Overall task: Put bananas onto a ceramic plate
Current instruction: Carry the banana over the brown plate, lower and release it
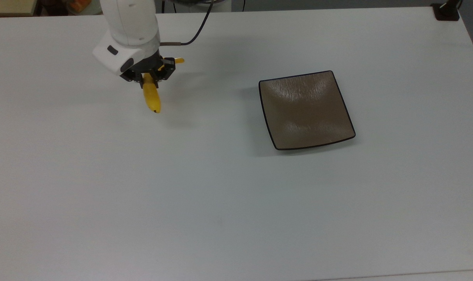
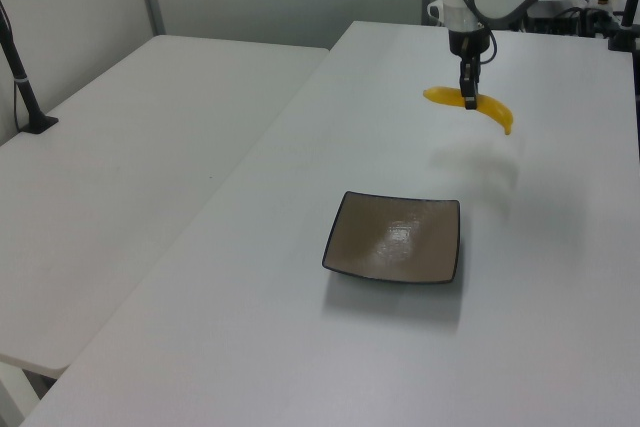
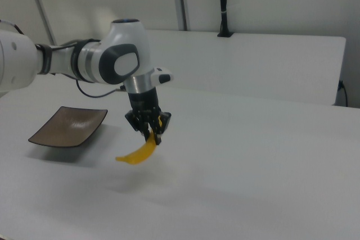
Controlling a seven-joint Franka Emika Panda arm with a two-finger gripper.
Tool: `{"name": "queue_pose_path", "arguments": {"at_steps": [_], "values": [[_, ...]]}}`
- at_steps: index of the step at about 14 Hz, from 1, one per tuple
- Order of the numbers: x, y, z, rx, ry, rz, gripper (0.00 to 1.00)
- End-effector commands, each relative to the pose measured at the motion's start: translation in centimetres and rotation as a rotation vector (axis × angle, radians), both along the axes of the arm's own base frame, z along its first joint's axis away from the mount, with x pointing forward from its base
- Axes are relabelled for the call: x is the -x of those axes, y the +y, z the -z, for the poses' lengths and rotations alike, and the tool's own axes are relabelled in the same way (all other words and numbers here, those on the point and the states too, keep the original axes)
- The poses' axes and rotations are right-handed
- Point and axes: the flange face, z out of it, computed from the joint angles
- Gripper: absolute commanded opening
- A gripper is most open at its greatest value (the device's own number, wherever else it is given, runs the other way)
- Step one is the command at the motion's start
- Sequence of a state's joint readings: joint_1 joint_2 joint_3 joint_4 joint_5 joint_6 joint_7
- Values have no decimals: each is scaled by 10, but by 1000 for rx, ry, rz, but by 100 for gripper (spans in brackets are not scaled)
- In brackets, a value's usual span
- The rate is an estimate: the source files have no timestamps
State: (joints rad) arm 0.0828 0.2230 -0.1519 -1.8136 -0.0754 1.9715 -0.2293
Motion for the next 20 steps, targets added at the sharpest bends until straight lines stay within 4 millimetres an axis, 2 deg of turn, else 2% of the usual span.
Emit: {"name": "queue_pose_path", "arguments": {"at_steps": [1, 2, 4, 6, 9, 12, 13, 15, 16, 17, 18, 20], "values": [[5, 43, -43, -121, -30, -14, 15], [3, 60, -57, -147, -40, -24, 15], [3, 82, -61, -173, -44, 6, 15], [-1, 117, -69, -198, -63, 26, 15], [-4, 187, -68, -243, -68, 37, 15], [-5, 235, -63, -296, -89, 46, 16], [-7, 257, -55, -317, -118, 59, 17], [-11, 279, -45, -337, -160, 87, 17], [-12, 296, -34, -350, -183, 96, 24], [-11, 305, -29, -355, -196, 105, 40], [-8, 311, -23, -347, -197, 102, 99], [-8, 312, -25, -344, -203, 96, 100]]}}
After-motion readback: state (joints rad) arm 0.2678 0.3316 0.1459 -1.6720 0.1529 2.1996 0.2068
